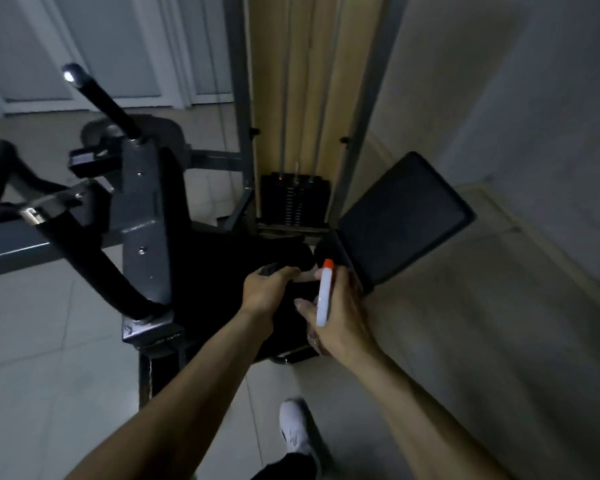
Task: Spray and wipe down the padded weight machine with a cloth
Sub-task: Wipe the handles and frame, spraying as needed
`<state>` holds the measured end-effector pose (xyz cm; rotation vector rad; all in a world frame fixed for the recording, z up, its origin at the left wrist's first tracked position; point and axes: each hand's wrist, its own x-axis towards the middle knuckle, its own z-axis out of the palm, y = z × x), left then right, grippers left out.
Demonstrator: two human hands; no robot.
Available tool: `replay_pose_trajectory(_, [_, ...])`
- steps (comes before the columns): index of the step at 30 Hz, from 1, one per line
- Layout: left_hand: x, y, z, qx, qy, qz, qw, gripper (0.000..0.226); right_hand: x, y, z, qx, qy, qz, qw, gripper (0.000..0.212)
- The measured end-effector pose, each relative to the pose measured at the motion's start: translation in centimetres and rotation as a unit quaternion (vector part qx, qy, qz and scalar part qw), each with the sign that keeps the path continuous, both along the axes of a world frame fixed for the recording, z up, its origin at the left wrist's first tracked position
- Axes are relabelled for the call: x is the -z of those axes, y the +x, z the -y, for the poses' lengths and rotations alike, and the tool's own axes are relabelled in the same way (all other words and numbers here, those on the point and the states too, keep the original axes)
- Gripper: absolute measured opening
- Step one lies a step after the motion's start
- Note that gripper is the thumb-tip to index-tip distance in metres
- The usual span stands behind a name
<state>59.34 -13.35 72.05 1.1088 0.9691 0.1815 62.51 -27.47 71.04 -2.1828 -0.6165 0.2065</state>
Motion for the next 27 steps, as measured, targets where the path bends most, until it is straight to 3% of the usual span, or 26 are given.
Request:
replay_pose_trajectory(2, [1.8,2.1,-1.9,-0.046,-0.001,-0.009,0.999,0.013,1.8,3.8,-2.9,-0.062,-0.030,0.006,0.998,0.065])
replay_pose_trajectory(7, [3.8,5.3,-5.2,-0.117,-0.001,-0.040,0.992,0.013,3.8,10.0,-7.5,-0.162,0.035,-0.002,0.986,0.052])
replay_pose_trajectory(10, [4.5,6.6,-6.5,-0.170,-0.002,-0.055,0.984,0.011,4.8,12.5,-10.0,-0.226,0.026,0.000,0.974,0.056])
replay_pose_trajectory(15, [6.2,6.6,-7.0,-0.249,-0.010,-0.093,0.964,0.011,8.7,15.9,-13.6,-0.380,-0.038,0.042,0.923,0.058])
replay_pose_trajectory(20, [9.4,3.7,-4.1,-0.381,-0.084,-0.108,0.915,0.031,12.5,16.1,-15.2,-0.495,0.016,-0.021,0.868,0.061])
replay_pose_trajectory(24, [13.2,1.3,-1.6,-0.499,-0.002,-0.095,0.862,0.028,16.8,14.9,-15.3,-0.525,0.095,-0.092,0.841,0.080])
replay_pose_trajectory(27, [15.7,-0.8,-1.1,-0.548,0.008,-0.085,0.832,0.021,20.4,13.1,-16.4,-0.486,0.116,-0.143,0.855,0.084])
